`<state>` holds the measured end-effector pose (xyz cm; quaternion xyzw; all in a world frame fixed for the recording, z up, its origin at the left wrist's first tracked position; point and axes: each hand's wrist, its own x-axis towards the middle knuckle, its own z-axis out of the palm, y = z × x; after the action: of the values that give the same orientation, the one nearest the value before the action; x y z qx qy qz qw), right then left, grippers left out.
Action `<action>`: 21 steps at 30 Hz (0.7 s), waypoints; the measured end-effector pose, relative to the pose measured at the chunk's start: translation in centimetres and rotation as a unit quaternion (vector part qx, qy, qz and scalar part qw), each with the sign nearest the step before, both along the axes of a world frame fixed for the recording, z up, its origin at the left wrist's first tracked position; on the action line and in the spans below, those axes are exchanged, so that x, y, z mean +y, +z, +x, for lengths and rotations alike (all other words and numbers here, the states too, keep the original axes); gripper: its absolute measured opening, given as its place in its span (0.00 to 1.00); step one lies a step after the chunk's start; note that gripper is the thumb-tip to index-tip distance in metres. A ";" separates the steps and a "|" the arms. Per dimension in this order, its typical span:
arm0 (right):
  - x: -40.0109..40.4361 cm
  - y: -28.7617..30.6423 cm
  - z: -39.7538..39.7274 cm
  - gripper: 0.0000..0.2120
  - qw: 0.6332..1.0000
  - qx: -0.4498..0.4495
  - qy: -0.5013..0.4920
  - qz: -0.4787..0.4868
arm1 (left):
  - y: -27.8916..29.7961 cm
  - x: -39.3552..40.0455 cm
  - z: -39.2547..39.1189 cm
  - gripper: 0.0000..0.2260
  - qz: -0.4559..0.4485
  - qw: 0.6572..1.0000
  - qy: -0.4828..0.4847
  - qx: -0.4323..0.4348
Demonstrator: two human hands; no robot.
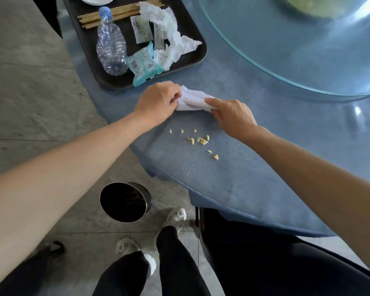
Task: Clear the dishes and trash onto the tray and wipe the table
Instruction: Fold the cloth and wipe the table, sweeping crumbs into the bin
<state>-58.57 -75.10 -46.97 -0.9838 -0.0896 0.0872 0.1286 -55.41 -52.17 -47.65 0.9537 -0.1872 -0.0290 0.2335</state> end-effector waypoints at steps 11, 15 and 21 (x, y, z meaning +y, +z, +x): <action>8.2 -0.5 -9.0 0.21 0.972 -0.125 0.042 0.197 | -3.7 7.5 -9.2 0.29 -0.115 0.993 0.008 0.000; 14.4 -4.3 -16.6 0.18 0.969 -0.082 0.044 0.229 | -8.4 15.0 -17.8 0.33 -0.144 0.981 0.117 0.056; 19.9 -17.4 -21.4 0.26 0.960 0.192 -0.033 0.202 | -20.8 24.6 -29.0 0.36 -0.134 0.891 0.332 0.278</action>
<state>-79.98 -55.16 -64.40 -0.9045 -0.0465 0.2504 0.3420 -84.44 -27.55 -68.44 0.8728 0.2105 -0.1884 0.3980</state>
